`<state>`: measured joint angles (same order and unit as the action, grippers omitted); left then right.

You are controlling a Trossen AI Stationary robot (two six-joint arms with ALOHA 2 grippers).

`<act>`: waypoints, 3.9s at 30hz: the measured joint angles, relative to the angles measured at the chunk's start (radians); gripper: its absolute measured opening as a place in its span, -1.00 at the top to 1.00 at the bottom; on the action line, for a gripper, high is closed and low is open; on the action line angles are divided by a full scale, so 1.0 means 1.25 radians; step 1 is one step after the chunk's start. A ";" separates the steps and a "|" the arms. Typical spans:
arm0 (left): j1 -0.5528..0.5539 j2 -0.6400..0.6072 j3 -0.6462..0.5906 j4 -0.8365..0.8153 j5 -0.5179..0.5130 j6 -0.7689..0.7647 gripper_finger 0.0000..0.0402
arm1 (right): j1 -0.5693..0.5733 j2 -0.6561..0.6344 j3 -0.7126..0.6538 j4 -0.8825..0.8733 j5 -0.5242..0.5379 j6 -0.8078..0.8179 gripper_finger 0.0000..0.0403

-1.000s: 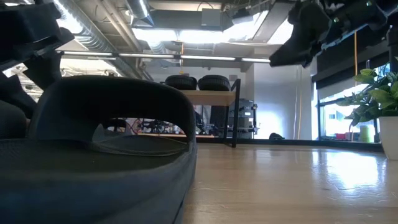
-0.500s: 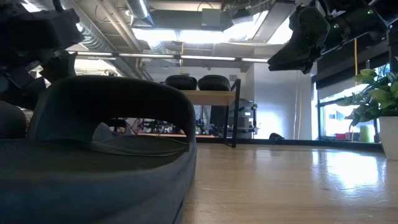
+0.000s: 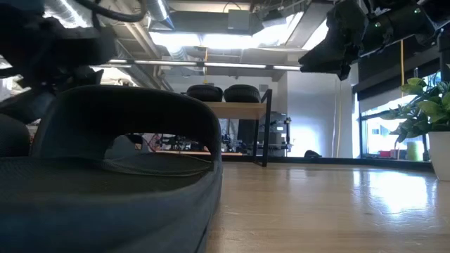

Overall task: Pick and place slides into the shelf
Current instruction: Put the black slipper under the shelf

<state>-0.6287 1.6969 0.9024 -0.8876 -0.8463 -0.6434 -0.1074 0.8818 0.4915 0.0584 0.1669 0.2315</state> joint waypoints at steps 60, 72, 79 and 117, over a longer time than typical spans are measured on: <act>0.491 -0.009 -0.068 0.404 0.059 0.656 0.98 | -0.101 0.000 0.000 0.152 0.000 -0.249 0.28; 0.555 -0.014 -0.091 0.450 0.035 0.774 0.98 | -0.153 0.000 0.001 0.174 0.000 -0.233 0.28; 0.579 -0.018 -0.091 0.447 0.038 0.808 0.99 | -0.164 0.000 0.001 0.177 0.000 -0.228 0.28; 0.587 -0.018 -0.092 0.381 -0.004 0.960 0.87 | -0.164 0.000 0.001 0.173 0.000 -0.231 0.28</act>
<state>0.1047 1.6745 0.7876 -0.4110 -0.8518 0.5564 -0.3122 0.8814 0.4927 0.2749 0.1669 -0.0573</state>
